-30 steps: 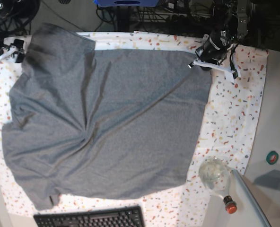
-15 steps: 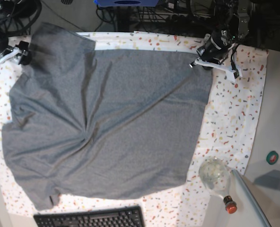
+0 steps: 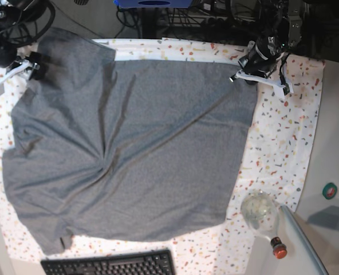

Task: Layout the t-shirt on the table in an organized manner, then fold the t-shirt properly
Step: 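Pull the shirt edge apart with both grippers to stretch it taut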

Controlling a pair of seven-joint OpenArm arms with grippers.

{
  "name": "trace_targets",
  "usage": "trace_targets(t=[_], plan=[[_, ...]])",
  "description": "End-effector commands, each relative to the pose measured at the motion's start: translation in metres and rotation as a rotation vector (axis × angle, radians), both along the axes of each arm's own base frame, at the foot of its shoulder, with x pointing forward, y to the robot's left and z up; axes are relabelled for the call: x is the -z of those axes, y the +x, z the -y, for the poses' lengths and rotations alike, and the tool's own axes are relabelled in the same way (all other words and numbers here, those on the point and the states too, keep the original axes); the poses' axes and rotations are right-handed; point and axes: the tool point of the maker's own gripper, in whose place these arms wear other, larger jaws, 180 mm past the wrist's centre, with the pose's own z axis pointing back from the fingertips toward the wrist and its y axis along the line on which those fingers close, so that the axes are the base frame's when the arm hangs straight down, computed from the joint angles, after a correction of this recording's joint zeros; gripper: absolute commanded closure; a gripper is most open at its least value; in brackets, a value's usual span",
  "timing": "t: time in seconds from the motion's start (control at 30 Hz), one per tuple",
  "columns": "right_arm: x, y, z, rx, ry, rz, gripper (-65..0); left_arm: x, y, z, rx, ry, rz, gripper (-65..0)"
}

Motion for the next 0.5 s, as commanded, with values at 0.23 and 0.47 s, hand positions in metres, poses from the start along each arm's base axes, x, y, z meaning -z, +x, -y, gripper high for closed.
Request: trace_targets(t=[0.23, 0.47], plan=[[-0.0036, 0.0162, -0.0032, -0.058, -0.001, 0.030, -33.3, -0.0049, 0.0027, -0.0026, 0.003, 0.010, 0.022, 0.0], [-0.0037, 0.0185, -0.0025, -0.049, -0.005, 0.054, -6.0, -0.0049, 0.0027, -0.0026, 0.003, 0.010, 0.022, 0.0]])
